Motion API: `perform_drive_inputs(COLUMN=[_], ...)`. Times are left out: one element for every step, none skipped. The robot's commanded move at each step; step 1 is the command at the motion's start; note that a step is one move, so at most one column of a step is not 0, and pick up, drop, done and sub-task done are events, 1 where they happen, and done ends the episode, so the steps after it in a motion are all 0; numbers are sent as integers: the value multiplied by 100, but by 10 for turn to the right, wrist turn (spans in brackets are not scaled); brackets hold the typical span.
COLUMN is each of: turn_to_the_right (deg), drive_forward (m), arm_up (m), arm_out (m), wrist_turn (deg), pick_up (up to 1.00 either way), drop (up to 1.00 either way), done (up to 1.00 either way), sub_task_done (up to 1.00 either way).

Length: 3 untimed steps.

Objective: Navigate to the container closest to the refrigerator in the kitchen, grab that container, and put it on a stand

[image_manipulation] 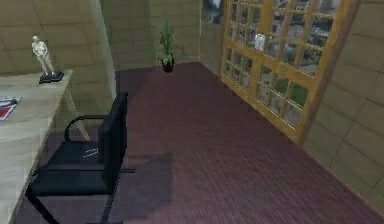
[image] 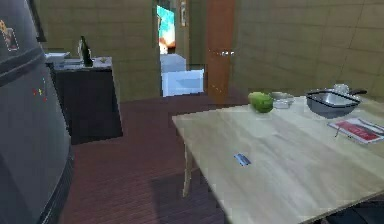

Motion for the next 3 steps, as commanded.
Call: perform_drive_inputs(turn_to_the_right=[-420, 0, 270], drive_forward=[0, 45, 0], arm_up=[0, 0, 0], arm_out=[0, 0, 0], wrist_turn=[0, 0, 0], pick_up=[0, 0, 0], drop=[0, 0, 0], done=[0, 0, 0], sub_task_done=[0, 0, 0])
